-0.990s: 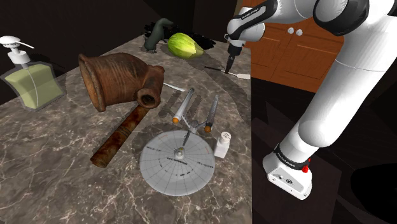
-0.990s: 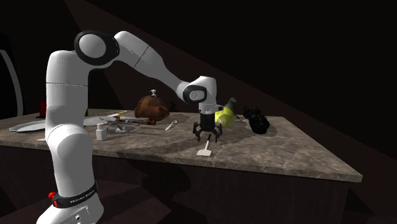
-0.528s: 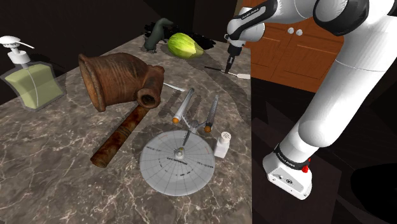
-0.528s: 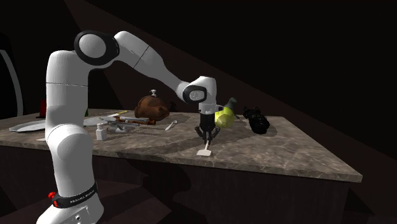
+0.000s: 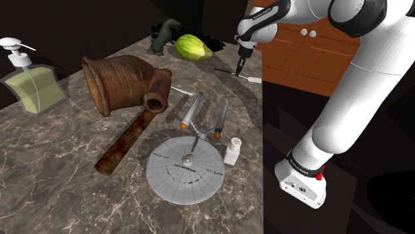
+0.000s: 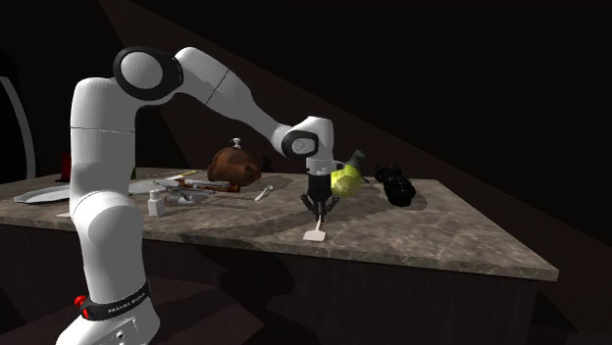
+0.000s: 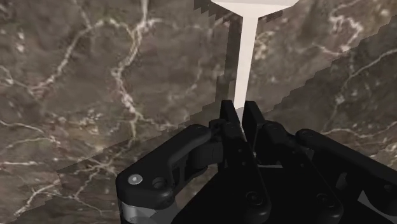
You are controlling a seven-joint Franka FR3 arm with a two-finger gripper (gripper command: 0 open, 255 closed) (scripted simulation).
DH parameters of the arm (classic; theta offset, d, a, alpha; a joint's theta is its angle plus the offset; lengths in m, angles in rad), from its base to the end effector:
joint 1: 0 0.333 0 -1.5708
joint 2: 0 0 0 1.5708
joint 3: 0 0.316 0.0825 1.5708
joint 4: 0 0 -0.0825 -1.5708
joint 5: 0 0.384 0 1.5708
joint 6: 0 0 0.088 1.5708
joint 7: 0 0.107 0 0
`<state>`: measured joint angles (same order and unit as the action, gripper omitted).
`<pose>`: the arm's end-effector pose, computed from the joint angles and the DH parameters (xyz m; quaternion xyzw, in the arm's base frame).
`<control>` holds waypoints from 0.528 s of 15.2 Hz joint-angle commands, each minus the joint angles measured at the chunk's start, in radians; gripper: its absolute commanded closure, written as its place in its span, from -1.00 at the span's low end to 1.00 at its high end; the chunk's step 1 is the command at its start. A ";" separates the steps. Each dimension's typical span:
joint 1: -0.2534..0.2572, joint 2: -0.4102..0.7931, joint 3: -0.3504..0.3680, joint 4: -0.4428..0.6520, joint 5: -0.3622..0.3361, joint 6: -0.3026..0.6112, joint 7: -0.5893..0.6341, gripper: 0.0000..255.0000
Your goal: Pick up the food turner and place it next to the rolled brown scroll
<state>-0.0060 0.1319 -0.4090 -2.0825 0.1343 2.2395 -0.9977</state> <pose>0.5252 -0.2228 0.3723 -0.9677 -0.2499 -0.0321 0.0085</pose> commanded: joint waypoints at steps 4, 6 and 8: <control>0.002 -0.029 -0.003 0.030 -0.019 -0.055 0.015 1.00; 0.003 -0.041 -0.004 0.044 -0.027 -0.080 0.021 1.00; 0.004 -0.052 -0.005 0.059 -0.034 -0.105 0.027 1.00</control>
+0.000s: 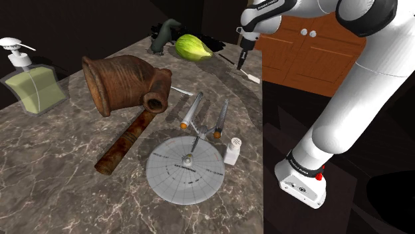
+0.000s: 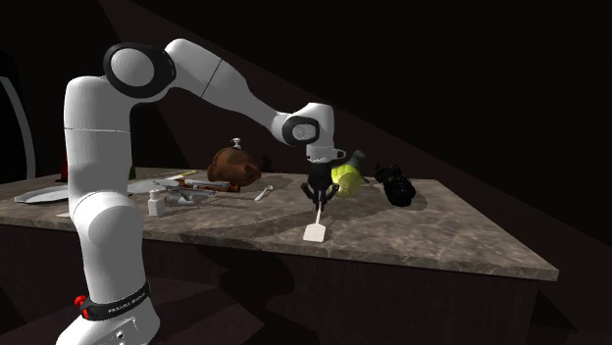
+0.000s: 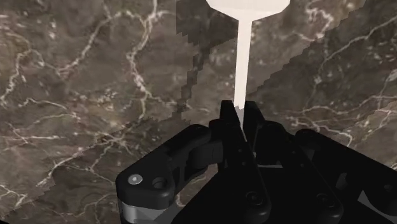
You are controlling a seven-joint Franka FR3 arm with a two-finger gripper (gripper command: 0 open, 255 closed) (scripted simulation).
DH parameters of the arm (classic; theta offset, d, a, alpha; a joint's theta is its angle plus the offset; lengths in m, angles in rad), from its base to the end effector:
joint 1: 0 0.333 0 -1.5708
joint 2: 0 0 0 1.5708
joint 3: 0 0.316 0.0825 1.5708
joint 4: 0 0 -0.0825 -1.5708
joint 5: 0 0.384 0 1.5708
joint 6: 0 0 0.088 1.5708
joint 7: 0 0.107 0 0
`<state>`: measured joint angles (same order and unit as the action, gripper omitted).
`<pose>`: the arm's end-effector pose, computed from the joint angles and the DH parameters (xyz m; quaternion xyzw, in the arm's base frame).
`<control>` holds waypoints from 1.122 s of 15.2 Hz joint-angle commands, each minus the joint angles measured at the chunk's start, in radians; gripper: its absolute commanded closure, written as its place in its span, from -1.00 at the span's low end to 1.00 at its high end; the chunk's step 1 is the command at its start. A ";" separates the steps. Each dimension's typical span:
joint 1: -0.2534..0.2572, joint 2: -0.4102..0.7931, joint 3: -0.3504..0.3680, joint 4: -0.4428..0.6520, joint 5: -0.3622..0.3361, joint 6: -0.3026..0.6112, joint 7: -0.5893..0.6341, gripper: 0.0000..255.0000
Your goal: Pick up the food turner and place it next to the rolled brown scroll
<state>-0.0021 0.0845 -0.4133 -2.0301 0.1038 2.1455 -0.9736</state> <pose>0.5256 -0.2233 0.4126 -0.9677 -0.2499 -0.0323 0.0084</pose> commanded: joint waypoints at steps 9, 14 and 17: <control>0.003 -0.045 -0.001 0.084 -0.027 -0.125 0.024 1.00; 0.004 -0.060 -0.001 0.135 -0.036 -0.189 0.032 1.00; 0.026 -0.123 0.020 0.070 -0.064 -0.179 0.085 1.00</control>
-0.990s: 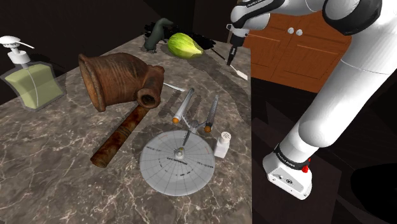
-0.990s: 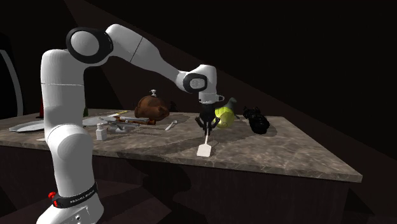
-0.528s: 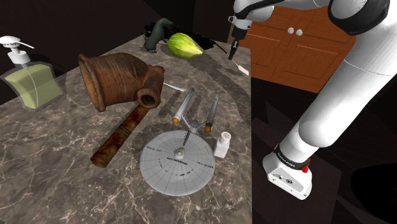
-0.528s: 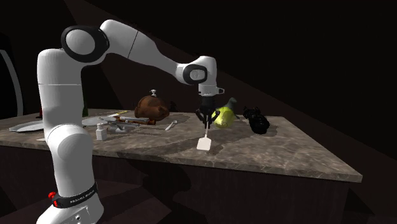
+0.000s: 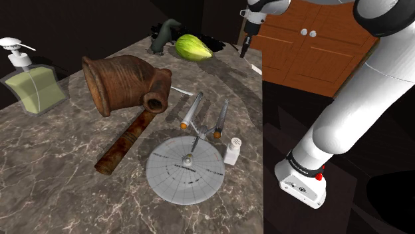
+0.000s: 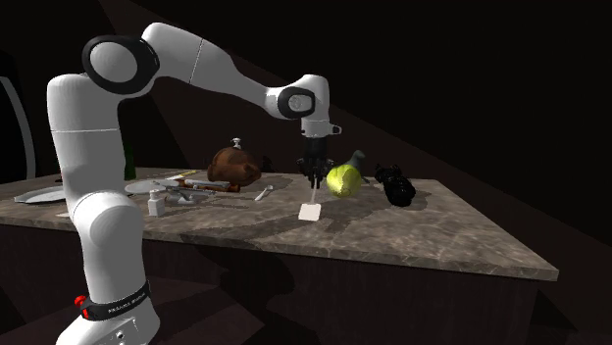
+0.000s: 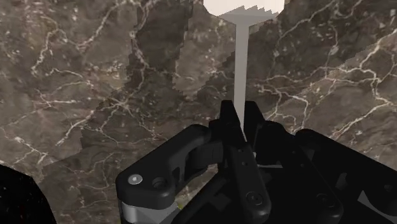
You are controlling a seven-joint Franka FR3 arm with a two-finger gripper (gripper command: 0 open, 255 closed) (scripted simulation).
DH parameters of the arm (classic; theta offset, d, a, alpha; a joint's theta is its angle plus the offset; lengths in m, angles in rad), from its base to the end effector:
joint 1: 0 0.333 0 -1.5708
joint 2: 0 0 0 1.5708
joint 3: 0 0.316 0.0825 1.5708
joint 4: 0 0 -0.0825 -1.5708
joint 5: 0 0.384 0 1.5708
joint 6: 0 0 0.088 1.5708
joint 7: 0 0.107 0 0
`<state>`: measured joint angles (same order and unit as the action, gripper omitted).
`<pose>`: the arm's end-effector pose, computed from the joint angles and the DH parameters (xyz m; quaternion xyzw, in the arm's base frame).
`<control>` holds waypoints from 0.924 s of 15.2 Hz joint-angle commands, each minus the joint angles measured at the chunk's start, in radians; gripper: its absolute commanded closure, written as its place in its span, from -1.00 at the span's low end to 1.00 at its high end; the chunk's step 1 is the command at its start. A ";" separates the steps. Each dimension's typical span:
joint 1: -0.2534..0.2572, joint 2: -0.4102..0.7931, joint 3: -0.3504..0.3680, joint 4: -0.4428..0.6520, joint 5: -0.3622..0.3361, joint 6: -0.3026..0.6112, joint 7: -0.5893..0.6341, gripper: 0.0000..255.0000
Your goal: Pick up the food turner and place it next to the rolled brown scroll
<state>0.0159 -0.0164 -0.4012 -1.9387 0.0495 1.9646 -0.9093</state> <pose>0.5188 -0.2080 0.4917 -0.9676 -0.2501 -0.0322 0.0086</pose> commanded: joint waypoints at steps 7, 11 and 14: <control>0.066 -0.211 0.105 -0.223 -0.074 0.029 0.204 1.00; 0.094 -0.299 0.170 -0.313 -0.085 0.033 0.305 1.00; 0.116 -0.356 0.222 -0.369 -0.083 0.033 0.380 1.00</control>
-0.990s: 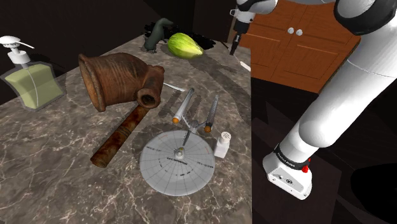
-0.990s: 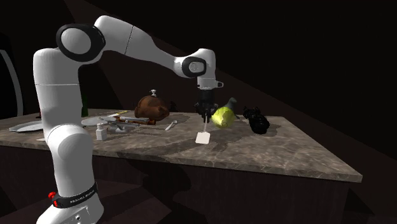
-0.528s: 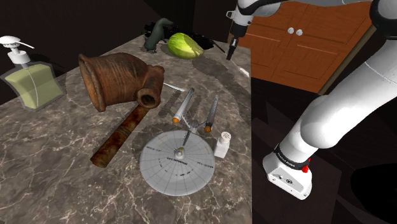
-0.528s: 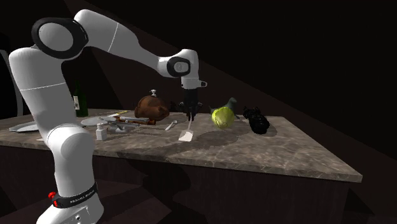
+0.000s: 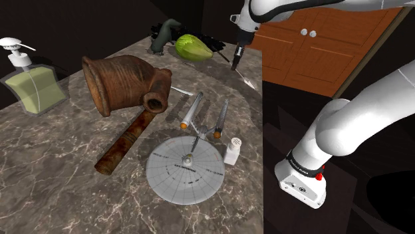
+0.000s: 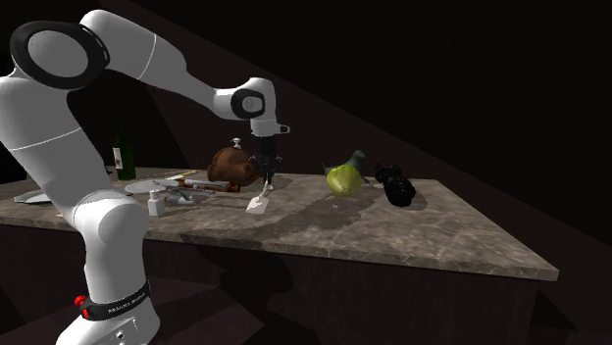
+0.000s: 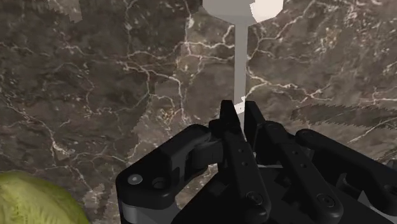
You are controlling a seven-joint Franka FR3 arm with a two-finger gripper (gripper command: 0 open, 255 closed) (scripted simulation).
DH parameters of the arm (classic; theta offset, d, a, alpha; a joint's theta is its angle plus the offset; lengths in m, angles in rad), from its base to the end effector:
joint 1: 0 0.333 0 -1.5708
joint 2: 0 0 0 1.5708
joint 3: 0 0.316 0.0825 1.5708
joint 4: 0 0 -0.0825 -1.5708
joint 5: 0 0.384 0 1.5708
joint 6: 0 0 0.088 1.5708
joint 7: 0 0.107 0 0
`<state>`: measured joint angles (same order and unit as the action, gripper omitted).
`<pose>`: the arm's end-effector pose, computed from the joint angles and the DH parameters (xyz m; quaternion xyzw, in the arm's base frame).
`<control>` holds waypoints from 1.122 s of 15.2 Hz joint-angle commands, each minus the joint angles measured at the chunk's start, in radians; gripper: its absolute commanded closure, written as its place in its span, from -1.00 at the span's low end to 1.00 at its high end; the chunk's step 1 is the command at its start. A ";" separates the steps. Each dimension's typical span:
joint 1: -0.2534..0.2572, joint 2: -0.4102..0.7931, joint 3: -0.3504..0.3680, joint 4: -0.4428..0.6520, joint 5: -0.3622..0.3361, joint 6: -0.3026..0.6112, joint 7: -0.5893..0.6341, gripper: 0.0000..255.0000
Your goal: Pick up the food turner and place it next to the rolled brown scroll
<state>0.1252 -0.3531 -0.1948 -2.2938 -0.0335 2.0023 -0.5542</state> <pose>0.4499 -0.0387 0.4915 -0.9674 -0.2510 -0.0321 0.0088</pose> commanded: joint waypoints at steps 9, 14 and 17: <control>0.089 -0.136 0.181 -0.121 0.049 -0.013 0.245 1.00; 0.142 -0.163 0.278 -0.141 0.090 -0.017 0.368 1.00; 0.174 -0.164 0.336 -0.139 0.116 -0.017 0.443 1.00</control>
<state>0.2891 -0.5103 0.1238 -2.4288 0.0744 1.9872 -0.1354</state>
